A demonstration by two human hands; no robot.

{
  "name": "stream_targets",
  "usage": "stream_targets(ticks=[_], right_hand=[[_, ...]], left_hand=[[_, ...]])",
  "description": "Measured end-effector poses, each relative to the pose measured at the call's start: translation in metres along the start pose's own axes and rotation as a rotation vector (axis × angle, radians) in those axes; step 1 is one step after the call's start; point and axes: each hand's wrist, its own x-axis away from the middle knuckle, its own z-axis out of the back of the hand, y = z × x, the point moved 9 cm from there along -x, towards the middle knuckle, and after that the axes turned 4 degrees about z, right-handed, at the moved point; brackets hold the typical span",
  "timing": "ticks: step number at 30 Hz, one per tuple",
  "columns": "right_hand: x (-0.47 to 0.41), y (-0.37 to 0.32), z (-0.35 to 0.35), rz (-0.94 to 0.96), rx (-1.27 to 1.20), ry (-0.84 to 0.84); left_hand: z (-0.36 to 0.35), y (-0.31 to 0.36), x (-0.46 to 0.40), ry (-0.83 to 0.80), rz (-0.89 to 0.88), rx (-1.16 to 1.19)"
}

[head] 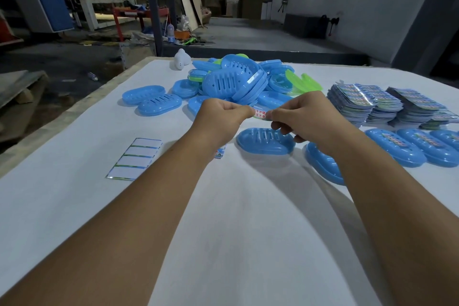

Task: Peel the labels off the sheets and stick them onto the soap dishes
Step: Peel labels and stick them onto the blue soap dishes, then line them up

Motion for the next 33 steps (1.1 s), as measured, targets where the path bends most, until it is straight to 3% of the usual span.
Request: stream_targets(ticks=[17,33], right_hand=[[-0.001,0.018,0.003,-0.090,0.283,-0.123],[-0.003,0.018,-0.001,-0.073,0.356,-0.116]], left_hand=[[-0.019,-0.009,-0.001,-0.007,-0.035,-0.298],[-0.020,-0.006,-0.001,0.034,-0.090,-0.414]])
